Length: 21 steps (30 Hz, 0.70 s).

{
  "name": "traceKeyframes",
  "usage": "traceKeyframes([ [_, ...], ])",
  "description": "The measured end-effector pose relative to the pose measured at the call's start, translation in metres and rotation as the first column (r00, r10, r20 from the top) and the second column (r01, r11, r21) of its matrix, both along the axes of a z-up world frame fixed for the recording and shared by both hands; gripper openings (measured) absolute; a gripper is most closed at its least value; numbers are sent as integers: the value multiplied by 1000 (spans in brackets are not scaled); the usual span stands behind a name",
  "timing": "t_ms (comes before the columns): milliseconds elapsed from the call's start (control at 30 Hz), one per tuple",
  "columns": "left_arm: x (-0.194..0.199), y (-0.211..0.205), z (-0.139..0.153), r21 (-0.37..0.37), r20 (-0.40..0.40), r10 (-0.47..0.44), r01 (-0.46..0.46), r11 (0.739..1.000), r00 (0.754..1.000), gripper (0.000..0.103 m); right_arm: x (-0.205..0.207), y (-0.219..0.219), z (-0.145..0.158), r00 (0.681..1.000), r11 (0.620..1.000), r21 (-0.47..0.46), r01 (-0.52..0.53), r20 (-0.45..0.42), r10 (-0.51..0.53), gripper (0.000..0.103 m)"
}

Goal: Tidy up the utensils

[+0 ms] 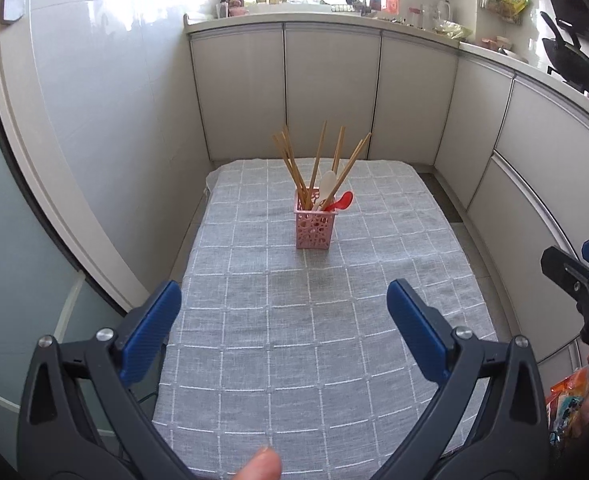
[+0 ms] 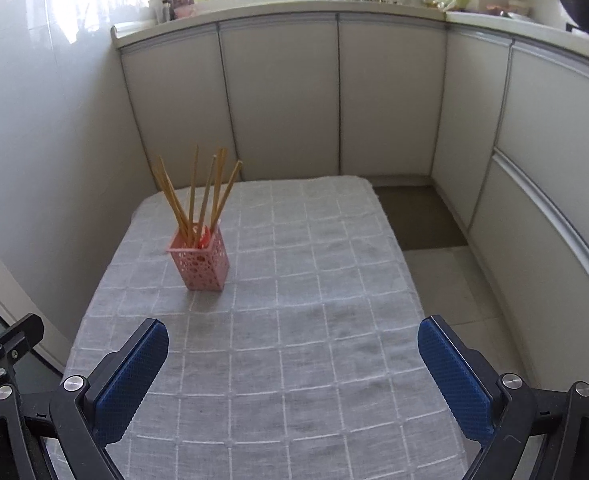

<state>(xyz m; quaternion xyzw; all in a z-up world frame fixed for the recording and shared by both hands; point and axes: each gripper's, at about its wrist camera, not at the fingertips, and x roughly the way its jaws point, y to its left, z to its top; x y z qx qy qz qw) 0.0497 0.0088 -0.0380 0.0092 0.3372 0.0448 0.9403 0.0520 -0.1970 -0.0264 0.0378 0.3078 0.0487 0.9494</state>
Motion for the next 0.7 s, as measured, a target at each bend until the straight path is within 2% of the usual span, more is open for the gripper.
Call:
traceKeyframes([
  [300,-22,-12,17,40,76,-24,21,999,997,102,-29,16,24,998,999,-48,1,68,2,102],
  [700,-26,-12,18,33,93,-22,19,999,995,102,-27,18,22,998,998,-56,22,62,-19,102],
])
